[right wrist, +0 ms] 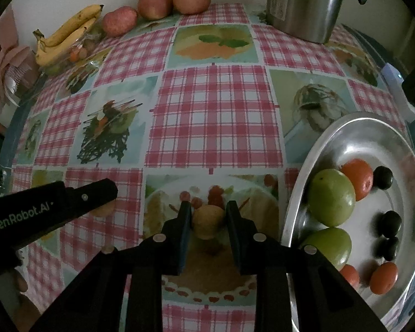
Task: Organize fruits
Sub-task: 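Carry both brown kiwis over the steel plate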
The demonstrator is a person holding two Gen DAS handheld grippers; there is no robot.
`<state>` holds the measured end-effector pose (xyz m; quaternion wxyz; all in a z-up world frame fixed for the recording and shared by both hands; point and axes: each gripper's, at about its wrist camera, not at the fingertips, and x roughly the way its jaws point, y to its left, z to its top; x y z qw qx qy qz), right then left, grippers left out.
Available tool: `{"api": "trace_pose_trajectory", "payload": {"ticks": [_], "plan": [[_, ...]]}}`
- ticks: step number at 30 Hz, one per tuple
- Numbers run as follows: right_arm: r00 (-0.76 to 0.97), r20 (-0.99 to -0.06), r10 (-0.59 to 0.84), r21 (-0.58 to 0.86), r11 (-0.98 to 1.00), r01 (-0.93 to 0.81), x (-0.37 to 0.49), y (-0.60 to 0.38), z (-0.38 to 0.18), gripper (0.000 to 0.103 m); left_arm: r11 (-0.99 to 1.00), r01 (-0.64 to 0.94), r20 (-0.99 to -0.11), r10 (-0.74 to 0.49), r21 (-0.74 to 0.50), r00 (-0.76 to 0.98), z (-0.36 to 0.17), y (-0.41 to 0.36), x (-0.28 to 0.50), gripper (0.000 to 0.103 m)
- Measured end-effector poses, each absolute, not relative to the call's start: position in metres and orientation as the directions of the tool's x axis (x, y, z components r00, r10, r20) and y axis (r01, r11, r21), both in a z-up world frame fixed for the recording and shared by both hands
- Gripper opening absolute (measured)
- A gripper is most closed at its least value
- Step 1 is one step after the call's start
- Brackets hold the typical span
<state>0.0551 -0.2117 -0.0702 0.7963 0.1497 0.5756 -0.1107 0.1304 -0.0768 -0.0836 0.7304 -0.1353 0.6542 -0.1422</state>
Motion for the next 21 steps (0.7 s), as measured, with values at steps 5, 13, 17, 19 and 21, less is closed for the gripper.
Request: {"api": "trace_pose_trajectory", "payload": {"ticks": [5,13,17,19,21], "plan": [[0.32,-0.947,-0.007,0.11,0.932,0.345,0.054,-0.21,-0.063,0.027,0.918,0.033,-0.909,-0.397,-0.396,0.124,-0.068,-0.07,0.126,0.028],[0.325,-0.946,-0.013,0.109,0.929,0.353,0.05,-0.214,-0.049,0.027,0.91,0.047,-0.898,-0.414,-0.412,0.146,-0.048,-0.062,0.122,0.028],[0.331,-0.943,-0.027,0.102,0.925,0.366,0.047,-0.218,-0.04,0.027,0.906,0.069,-0.892,-0.423,-0.418,0.16,-0.035,-0.067,0.121,0.028],[0.339,-0.94,-0.028,0.108,0.92,0.377,0.045,-0.222,-0.034,0.027,0.903,0.077,-0.887,-0.429,-0.422,0.168,-0.029,-0.068,0.118,0.028],[0.347,-0.938,-0.028,0.115,0.915,0.386,0.043,-0.225,-0.028,0.027,0.901,0.083,-0.883,-0.435,-0.427,0.175,-0.024,-0.07,0.117,0.028]]}}
